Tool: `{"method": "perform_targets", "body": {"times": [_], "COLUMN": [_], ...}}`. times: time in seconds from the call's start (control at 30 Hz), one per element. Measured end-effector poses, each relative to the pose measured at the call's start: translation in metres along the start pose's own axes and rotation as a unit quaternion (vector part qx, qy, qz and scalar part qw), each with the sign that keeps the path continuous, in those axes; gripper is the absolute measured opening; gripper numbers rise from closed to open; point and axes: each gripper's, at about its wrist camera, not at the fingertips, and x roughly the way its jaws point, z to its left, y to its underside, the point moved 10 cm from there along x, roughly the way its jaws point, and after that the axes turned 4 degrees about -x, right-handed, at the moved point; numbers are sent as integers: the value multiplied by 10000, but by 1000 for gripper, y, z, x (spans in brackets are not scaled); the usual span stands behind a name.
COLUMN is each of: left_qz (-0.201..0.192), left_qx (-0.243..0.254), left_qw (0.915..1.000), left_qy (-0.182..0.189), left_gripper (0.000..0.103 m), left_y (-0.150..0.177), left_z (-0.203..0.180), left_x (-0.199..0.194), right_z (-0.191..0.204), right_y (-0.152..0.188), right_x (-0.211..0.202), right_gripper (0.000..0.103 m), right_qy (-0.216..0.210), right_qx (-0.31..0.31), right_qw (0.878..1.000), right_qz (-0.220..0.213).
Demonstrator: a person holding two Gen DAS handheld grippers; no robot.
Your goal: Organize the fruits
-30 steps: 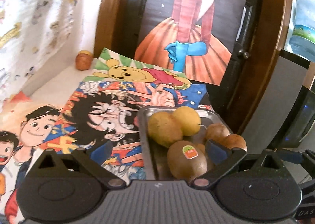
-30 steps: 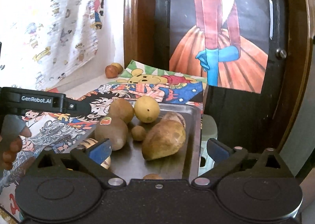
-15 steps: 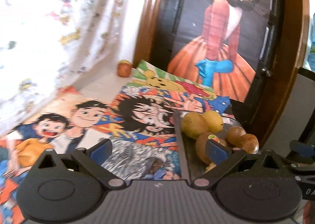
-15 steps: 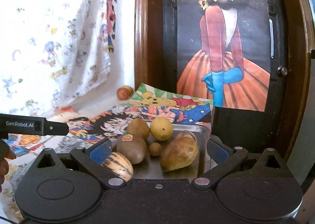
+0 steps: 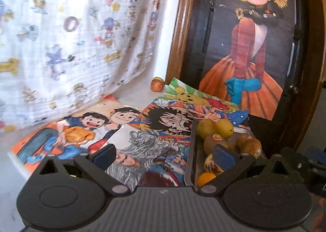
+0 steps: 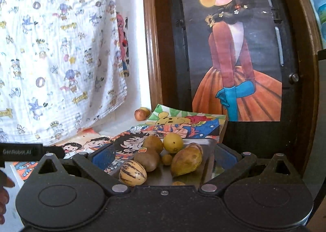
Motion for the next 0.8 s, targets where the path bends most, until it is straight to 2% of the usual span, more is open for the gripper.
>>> {"method": "perform_targets", "body": {"times": [0.33, 0.57, 0.8], "left_qz": [-199, -397, -484], "left_qx": [-9, 145, 31], "left_qw": [9996, 9990, 9988], "left_qy": [-198, -151, -46], "left_gripper": [103, 103, 103], "left_y": [18, 25, 32], "left_z": [4, 3, 14], "left_x": [-39, -61, -84], "right_z": [3, 18, 33], "right_y": [3, 8, 6], "right_x": [-36, -58, -79], "right_gripper": [103, 103, 103], "right_qy": [17, 74, 92], "right_qx": [124, -48, -139], "right_qw": [9998, 9999, 9997], "right_qz": [-135, -89, -184]}}
